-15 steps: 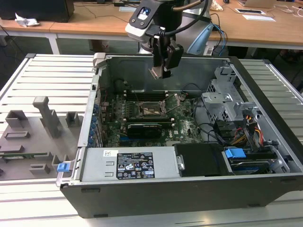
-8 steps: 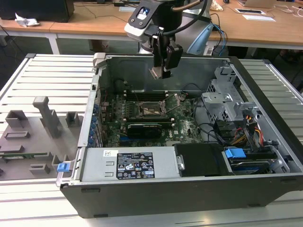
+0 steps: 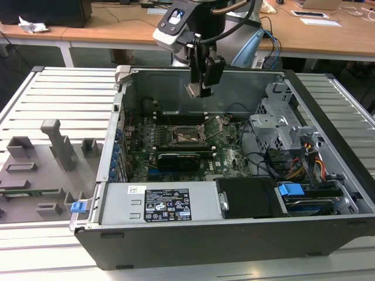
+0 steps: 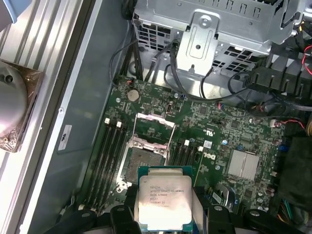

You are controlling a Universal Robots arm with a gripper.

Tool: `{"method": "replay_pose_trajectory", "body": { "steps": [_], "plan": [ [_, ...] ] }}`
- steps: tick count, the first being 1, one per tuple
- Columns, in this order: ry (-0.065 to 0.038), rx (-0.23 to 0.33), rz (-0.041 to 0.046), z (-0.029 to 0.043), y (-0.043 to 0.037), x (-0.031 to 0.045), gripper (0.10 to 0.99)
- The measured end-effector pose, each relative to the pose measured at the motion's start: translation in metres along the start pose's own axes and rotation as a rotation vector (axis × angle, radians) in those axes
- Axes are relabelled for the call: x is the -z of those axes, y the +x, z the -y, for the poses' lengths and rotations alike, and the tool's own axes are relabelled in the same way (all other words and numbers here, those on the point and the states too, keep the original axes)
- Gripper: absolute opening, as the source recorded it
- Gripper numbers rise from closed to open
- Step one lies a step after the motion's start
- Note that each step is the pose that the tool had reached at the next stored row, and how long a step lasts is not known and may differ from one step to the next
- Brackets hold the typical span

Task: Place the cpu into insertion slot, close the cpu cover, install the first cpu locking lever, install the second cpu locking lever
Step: 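Place the cpu into insertion slot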

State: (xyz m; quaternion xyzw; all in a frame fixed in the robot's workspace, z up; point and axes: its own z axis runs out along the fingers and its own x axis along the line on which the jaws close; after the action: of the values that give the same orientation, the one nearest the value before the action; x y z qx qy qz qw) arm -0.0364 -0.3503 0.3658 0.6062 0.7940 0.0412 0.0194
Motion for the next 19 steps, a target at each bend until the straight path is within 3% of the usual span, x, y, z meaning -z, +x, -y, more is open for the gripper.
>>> {"method": "replay_pose_trajectory", "body": {
  "steps": [19],
  "plan": [
    [0.000, -0.104, 0.0089, 0.0002, 0.0002, -0.0028, 0.525]
  ]
}}
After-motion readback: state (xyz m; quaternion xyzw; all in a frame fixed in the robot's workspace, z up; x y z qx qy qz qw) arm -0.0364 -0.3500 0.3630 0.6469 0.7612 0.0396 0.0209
